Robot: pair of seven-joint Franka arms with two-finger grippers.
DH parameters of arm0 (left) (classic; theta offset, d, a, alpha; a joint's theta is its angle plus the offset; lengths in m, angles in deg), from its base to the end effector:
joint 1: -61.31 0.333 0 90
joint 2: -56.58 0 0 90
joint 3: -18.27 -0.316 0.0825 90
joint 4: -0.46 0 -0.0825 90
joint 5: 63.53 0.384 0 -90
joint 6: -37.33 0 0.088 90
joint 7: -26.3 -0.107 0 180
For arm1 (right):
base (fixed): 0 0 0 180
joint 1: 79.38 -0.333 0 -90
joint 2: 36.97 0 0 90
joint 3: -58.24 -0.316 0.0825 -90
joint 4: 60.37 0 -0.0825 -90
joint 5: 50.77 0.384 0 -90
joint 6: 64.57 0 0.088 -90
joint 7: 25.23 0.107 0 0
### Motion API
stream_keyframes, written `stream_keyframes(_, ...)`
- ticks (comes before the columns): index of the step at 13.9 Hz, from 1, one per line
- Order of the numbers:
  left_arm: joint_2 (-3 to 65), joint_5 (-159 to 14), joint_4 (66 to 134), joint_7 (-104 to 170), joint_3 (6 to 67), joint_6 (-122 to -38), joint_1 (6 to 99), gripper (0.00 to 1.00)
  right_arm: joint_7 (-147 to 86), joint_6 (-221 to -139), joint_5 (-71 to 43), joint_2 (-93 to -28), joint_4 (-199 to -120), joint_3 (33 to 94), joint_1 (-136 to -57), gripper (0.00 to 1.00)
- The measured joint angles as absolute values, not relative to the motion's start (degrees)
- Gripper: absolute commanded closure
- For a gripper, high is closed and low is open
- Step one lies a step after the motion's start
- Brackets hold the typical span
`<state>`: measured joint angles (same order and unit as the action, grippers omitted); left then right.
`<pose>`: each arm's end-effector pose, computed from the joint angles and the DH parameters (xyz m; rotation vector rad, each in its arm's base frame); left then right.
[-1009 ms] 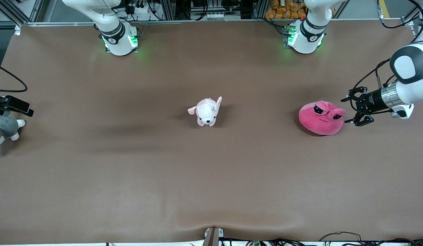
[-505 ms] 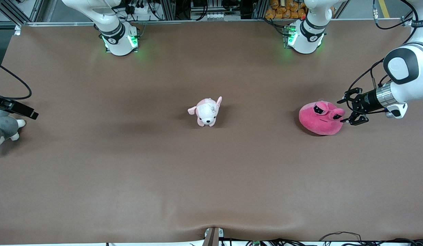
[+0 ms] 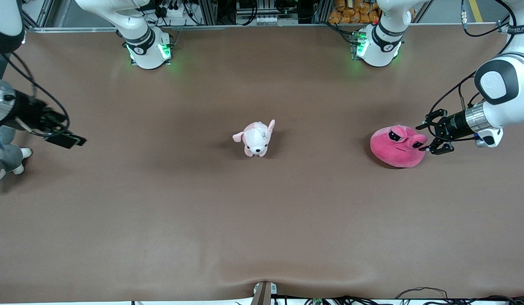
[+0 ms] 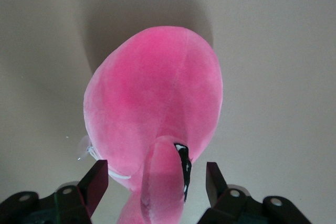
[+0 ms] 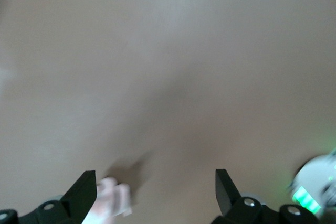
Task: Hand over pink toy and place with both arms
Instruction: 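Grasp the pink toy with the left gripper while the right gripper approaches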
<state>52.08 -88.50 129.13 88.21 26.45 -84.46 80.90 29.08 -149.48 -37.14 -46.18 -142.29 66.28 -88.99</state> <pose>0.5052 0.0828 0.3204 2.0478 2.0023 -0.4777 0.5919 0.0501 0.5942 -2.6823 1.3147 0.2930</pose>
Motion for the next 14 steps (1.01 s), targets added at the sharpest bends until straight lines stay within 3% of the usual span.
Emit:
stream_keyframes(6,52.06,-90.09,129.50,88.17,26.73,-84.46,80.77,0.59,58.55,-153.80,-30.53,-46.19,-142.04,66.01,-98.17,0.00)
stream_keyframes(9,52.01,-90.18,129.56,88.17,26.95,-84.46,80.70,0.86,73.68,-160.98,-30.50,-46.44,-142.09,65.91,-104.76,0.00)
stream_keyframes(10,52.00,-90.24,129.54,88.18,27.31,-84.48,80.69,1.00,78.21,-163.38,-30.50,-46.70,-142.12,65.89,-106.72,0.00)
stream_keyframes(14,52.00,-90.42,128.54,88.43,28.48,-84.50,80.62,1.00,86.19,-166.96,-30.50,-48.23,-142.15,65.89,-110.62,0.00)
